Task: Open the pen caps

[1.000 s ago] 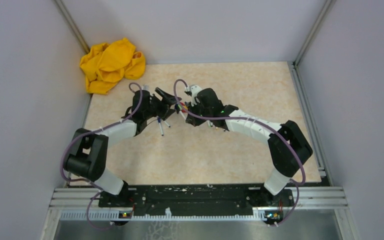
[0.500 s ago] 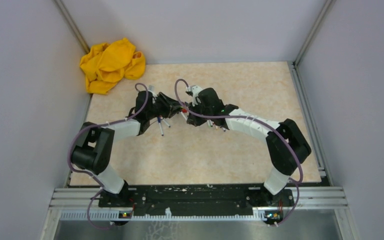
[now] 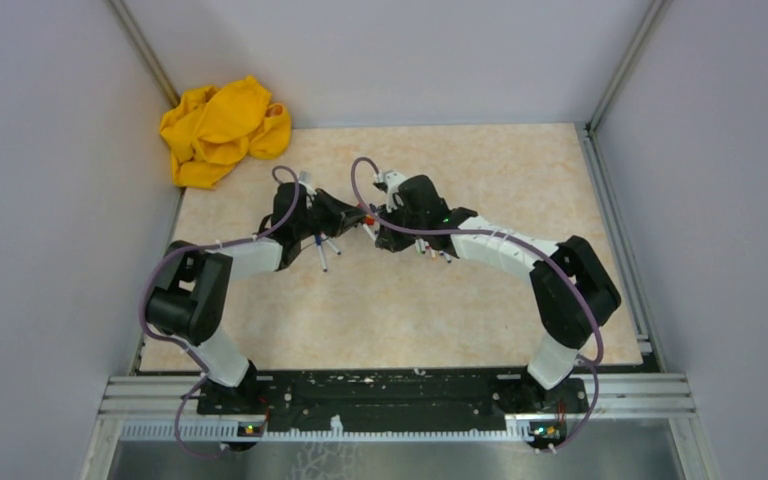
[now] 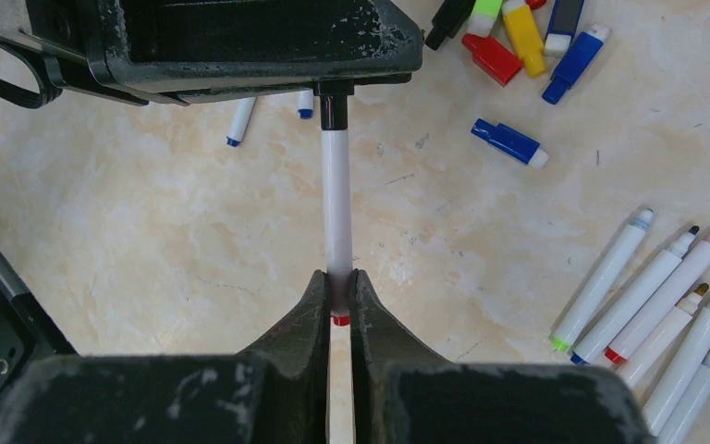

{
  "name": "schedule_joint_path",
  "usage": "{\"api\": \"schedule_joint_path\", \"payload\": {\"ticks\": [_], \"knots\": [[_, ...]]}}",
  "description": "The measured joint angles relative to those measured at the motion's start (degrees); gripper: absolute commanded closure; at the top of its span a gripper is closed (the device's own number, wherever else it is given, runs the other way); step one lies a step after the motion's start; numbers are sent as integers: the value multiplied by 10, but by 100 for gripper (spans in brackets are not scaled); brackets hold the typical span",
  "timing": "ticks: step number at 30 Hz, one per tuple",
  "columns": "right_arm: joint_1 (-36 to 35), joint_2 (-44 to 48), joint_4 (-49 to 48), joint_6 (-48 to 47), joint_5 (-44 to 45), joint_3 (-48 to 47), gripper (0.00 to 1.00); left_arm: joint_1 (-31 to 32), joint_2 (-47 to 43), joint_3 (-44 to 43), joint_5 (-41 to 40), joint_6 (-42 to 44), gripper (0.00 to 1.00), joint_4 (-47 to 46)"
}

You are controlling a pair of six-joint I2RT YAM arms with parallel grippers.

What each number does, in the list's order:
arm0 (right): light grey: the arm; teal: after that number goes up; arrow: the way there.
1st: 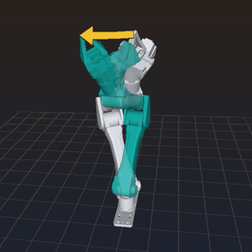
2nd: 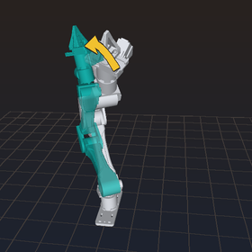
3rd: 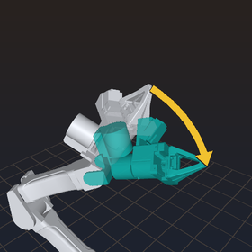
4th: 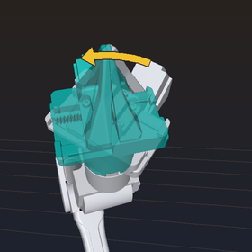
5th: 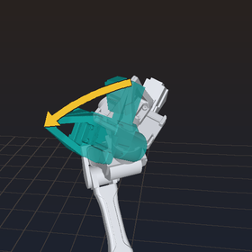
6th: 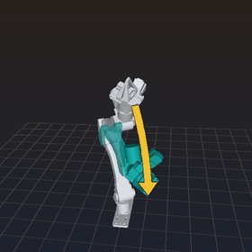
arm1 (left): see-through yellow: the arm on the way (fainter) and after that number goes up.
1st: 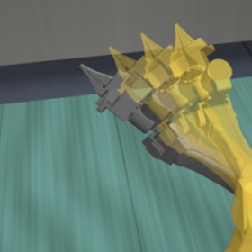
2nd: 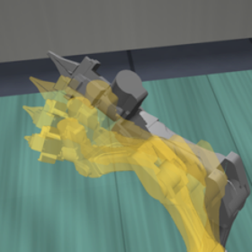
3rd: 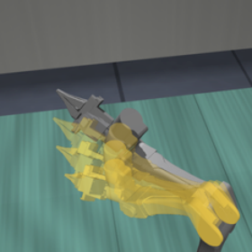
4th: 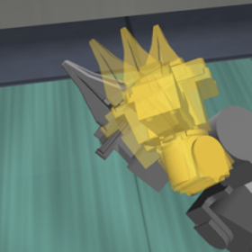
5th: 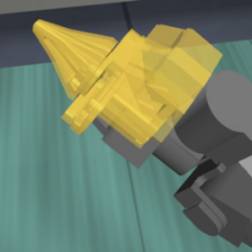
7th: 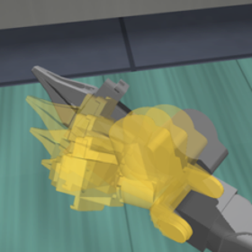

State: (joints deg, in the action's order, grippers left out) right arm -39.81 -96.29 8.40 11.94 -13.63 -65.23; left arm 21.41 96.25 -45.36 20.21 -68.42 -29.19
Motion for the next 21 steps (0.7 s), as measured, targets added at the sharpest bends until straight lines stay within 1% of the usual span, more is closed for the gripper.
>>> {"api": "schedule_joint_path", "payload": {"ticks": [3, 5, 7, 14, 16, 17, 18, 20, 21], "knots": [[1, 0, -2, 0, 0, 0, 81, 0, 1, 0, 0, 2, 100, -5], [2, 0, -3, 1, -1, 0, 75, 0, 2, 0, 0, 1, 100, -6], [2, 0, -3, -2, 0, -1, 73, 3, 3, 0, 7, -2, 100, -11], [2, -12, -3, -2, -2, -28, 72, 17, 8, -3, 27, -7, 100, -26], [2, -19, -3, -2, -2, -40, 73, 18, 9, -5, 30, -8, 100, -26], [2, -23, -3, -2, -3, -45, 76, 19, 9, -6, 31, -9, 100, -27], [2, -29, -3, -2, -3, -52, 81, 20, 9, -6, 32, -9, 100, -28], [2, -39, -2, -4, -1, -62, 98, 20, 9, -7, 32, -10, 100, -30], [3, -43, -2, -4, 1, -64, 100, 19, 9, -7, 32, -10, 100, -29]]}}
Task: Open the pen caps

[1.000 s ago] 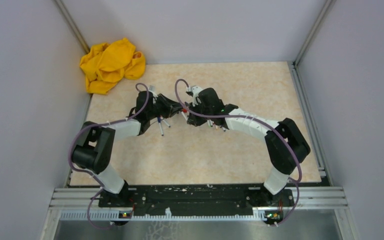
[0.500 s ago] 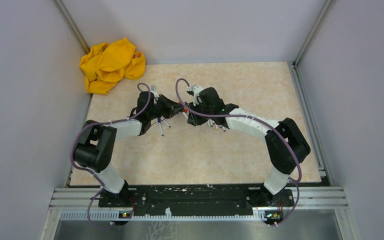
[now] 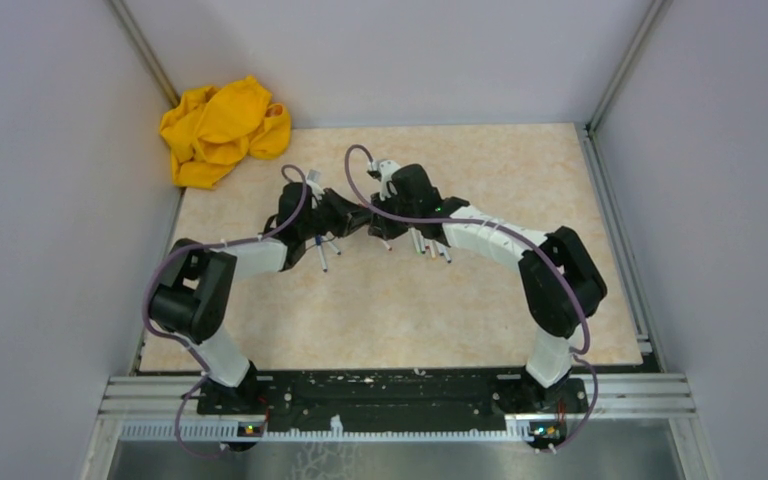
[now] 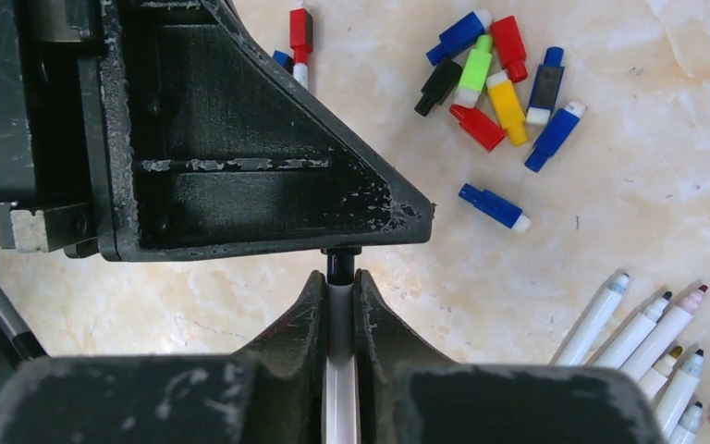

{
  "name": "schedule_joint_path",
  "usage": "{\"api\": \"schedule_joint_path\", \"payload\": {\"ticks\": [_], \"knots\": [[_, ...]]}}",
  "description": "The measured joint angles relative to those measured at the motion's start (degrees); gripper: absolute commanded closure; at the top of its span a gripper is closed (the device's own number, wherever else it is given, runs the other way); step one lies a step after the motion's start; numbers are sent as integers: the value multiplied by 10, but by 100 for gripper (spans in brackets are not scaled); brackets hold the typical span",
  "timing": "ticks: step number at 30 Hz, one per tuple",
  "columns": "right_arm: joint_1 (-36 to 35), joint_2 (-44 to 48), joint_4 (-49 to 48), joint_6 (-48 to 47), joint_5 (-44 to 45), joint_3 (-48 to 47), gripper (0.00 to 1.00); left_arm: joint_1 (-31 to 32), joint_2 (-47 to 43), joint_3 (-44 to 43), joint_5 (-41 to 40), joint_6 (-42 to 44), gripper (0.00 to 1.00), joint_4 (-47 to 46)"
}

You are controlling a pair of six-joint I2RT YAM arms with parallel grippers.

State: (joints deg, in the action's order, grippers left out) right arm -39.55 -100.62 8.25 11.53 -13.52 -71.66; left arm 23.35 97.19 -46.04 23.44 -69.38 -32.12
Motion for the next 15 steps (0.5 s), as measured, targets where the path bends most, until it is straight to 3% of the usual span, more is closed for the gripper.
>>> {"api": "schedule_joint_path", "payload": {"ticks": [8, 15], "knots": [[3, -7, -3, 0, 9, 3, 100, 0, 8, -7, -25, 11, 100, 9], [3, 10, -8, 0, 33, 95, 100, -27, 55, -71, -95, 42, 100, 38]]}}
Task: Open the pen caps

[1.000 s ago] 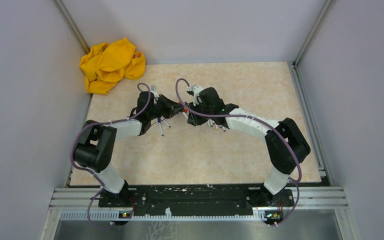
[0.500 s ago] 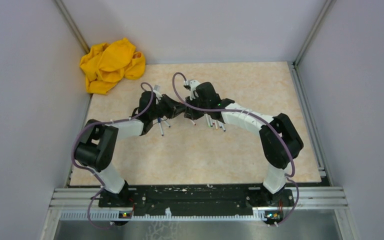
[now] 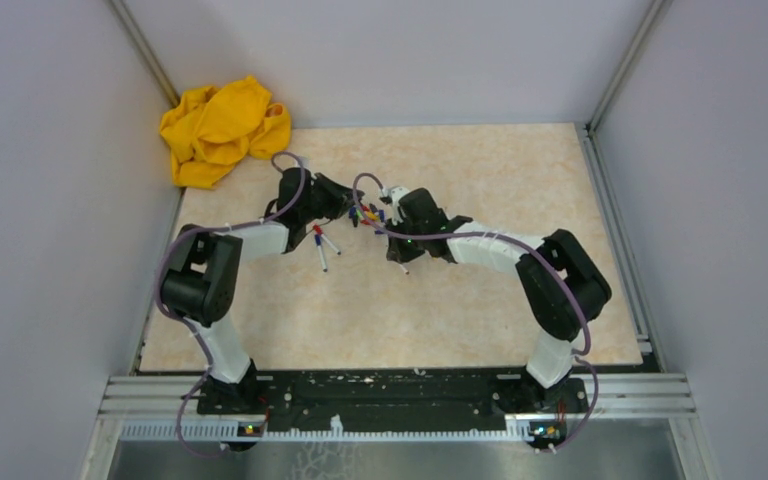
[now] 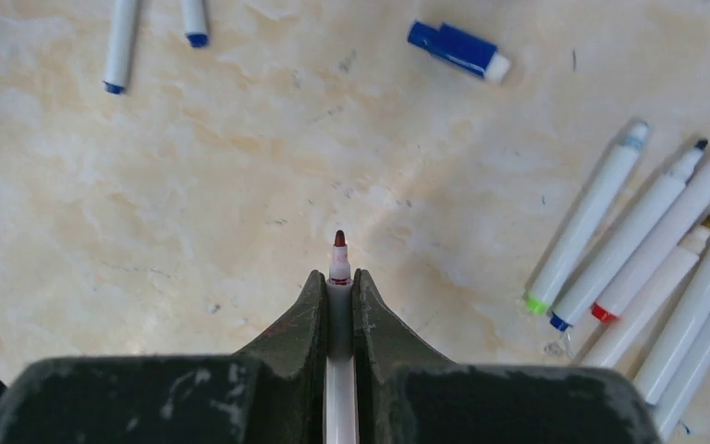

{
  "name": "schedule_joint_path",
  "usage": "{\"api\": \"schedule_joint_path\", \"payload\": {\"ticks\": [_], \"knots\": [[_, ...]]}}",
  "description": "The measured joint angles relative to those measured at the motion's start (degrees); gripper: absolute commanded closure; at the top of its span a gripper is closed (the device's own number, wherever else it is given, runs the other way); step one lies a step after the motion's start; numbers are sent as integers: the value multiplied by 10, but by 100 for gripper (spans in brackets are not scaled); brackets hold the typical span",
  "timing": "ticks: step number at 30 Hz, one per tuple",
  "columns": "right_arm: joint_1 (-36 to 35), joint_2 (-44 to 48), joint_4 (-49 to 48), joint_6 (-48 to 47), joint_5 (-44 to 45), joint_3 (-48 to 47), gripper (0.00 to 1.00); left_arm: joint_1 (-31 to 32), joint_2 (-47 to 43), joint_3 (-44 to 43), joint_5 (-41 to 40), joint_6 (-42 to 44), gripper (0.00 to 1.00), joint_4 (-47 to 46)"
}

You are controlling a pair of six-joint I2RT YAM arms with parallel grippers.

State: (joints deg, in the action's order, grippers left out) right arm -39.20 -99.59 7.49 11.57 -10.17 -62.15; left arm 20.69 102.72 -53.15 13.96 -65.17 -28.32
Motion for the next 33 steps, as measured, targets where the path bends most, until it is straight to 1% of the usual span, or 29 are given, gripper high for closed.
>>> {"api": "schedule_joint_path", "payload": {"ticks": [3, 7, 12, 15, 18, 20, 24, 26, 30, 33], "knots": [[0, 1, 12, 1, 17, 11, 100, -10, 15, -24, -29, 20, 100, 19], [2, -2, 24, 2, 53, -3, 100, -1, 26, -54, -63, 59, 99, 72], [4, -28, 27, 5, 116, -52, 100, 20, 41, -79, -107, 98, 88, 133], [5, -49, 25, 7, 146, -64, 100, 29, 54, -96, -135, 118, 80, 165], [6, -75, 28, 7, 170, -71, 100, 36, 63, -108, -157, 134, 77, 189], [8, -97, 32, 10, 185, -76, 100, 40, 68, -116, -171, 143, 74, 202], [12, -111, 37, 14, 203, -81, 94, 45, 69, -118, -188, 156, 65, 215], [12, -116, 39, 15, 215, -89, 92, 47, 69, -118, -194, 160, 63, 219], [12, -122, 40, 17, 233, -94, 89, 47, 69, -118, -202, 165, 63, 224], [12, -125, 39, 19, 243, -97, 83, 47, 69, -118, -206, 168, 63, 224]]}}
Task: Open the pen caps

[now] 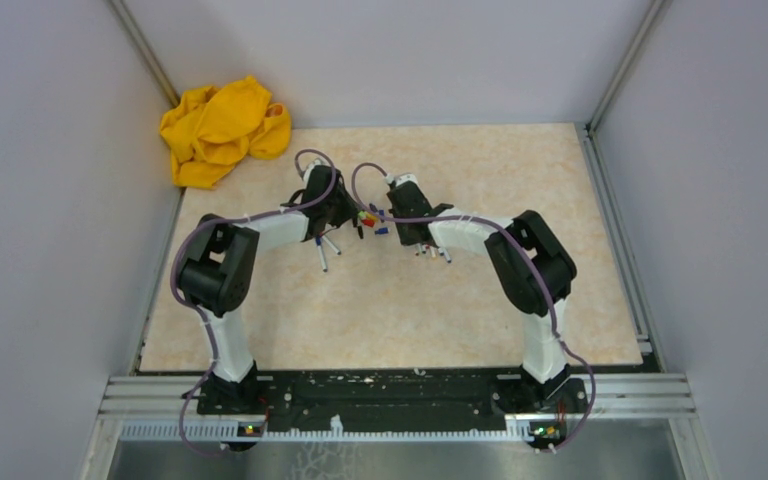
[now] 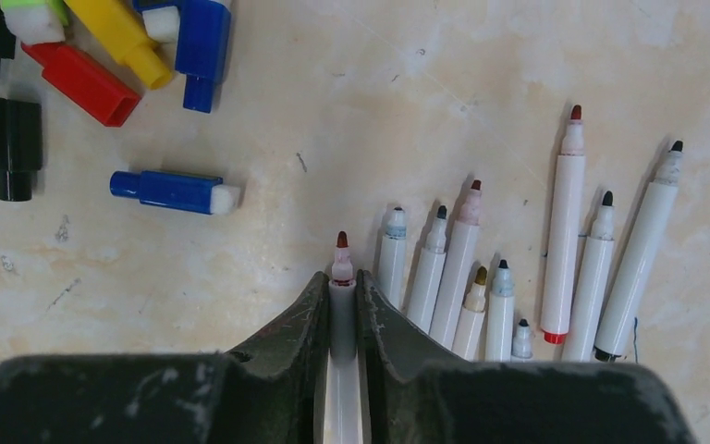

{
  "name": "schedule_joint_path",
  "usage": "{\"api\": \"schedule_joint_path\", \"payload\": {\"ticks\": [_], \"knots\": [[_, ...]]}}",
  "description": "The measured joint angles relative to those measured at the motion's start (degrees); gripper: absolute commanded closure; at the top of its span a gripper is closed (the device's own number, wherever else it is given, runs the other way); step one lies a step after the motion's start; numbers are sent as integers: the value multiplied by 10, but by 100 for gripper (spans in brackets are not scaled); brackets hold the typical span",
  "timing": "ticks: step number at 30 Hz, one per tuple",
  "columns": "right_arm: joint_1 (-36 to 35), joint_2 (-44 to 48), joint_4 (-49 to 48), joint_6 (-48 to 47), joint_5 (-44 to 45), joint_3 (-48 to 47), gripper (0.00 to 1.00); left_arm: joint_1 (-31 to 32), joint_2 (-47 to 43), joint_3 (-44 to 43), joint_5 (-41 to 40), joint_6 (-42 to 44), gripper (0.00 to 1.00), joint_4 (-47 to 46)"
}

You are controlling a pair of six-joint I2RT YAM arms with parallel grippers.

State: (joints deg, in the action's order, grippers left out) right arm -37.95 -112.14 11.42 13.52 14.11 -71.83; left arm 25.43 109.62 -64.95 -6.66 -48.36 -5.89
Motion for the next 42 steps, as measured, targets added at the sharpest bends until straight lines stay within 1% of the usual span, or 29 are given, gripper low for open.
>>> {"api": "schedule_joint_path", "payload": {"ticks": [6, 10, 12, 16, 20, 24, 28, 31, 38, 42], "knots": [[0, -1, 2, 0, 13, -2, 77, 3, 0, 0, -5, 1, 62, 1], [0, -1, 2, 0, 15, -2, 74, 4, -6, 2, -9, 1, 54, 4], [1, -1, 1, -1, 14, -2, 73, 4, -21, 9, -13, 2, 48, 6], [2, 0, -7, -6, 2, -2, 68, 5, -86, 40, -33, -1, 26, 10], [-2, 15, -23, -16, -17, 5, 62, 6, -173, 73, -63, -3, 14, 9], [-17, 36, -27, -29, -37, 3, 56, 6, -264, 109, -92, -3, 7, 8], [-46, 33, -13, -41, -55, -33, 54, 6, -355, 135, -118, 1, 2, 20], [-71, 16, -8, -50, -66, -86, 52, 6, -417, 146, -137, 0, 2, 31], [-111, -72, 16, -60, -91, -215, 52, 6, -565, 164, -178, -5, 1, 70], [-125, -131, 43, -65, -99, -276, 52, 6, -606, 170, -187, -9, 1, 90]]}}
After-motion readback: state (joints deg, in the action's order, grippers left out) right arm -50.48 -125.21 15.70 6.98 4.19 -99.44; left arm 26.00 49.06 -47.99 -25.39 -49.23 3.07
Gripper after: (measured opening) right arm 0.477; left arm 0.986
